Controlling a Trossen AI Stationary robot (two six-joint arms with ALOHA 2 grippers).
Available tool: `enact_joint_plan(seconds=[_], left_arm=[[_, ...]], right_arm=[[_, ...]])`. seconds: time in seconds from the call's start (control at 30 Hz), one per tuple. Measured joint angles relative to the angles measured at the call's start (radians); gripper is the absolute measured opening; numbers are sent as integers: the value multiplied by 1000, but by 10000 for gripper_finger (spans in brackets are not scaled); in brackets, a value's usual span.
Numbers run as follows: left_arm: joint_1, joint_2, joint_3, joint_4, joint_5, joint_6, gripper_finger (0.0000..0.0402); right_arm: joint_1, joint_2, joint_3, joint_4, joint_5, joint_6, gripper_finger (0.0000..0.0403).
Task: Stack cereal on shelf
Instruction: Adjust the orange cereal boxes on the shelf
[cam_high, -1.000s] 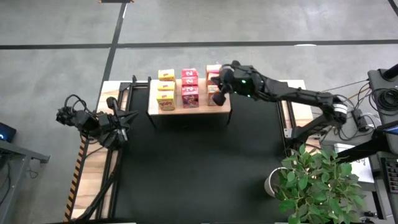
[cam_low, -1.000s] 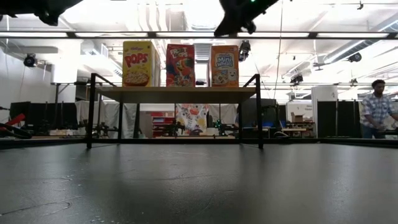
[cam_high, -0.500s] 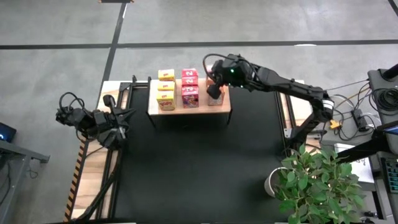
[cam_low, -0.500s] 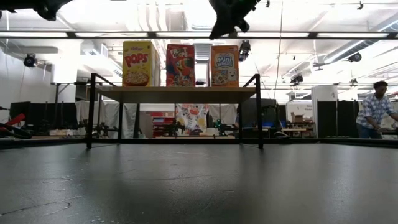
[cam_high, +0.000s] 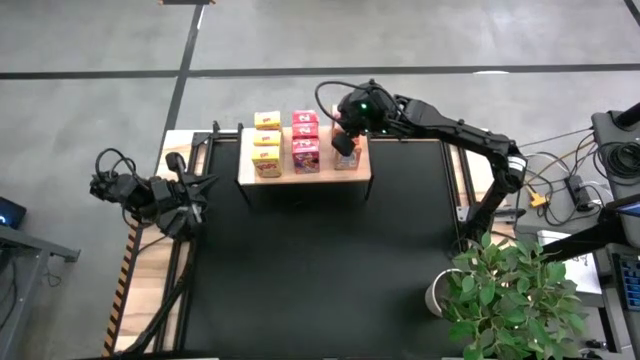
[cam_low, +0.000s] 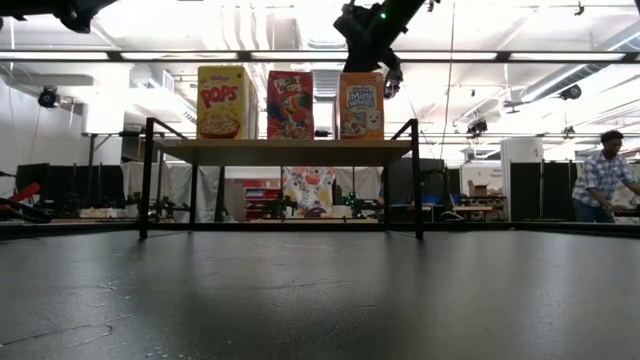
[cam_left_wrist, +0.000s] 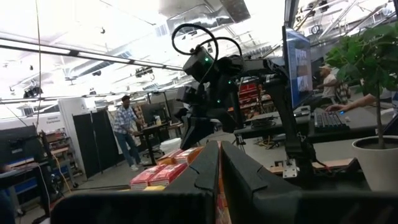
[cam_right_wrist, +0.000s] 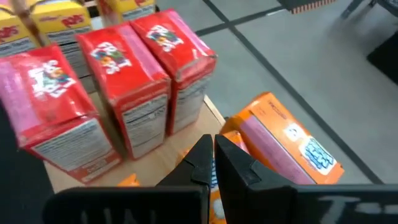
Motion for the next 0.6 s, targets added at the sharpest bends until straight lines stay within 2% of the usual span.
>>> enact_joint_plan(seconds=[0.6], left_arm=[[0,0,-1,0,0,0,0]], right_arm=[[0,15,-1,-2,-8,-39,8]])
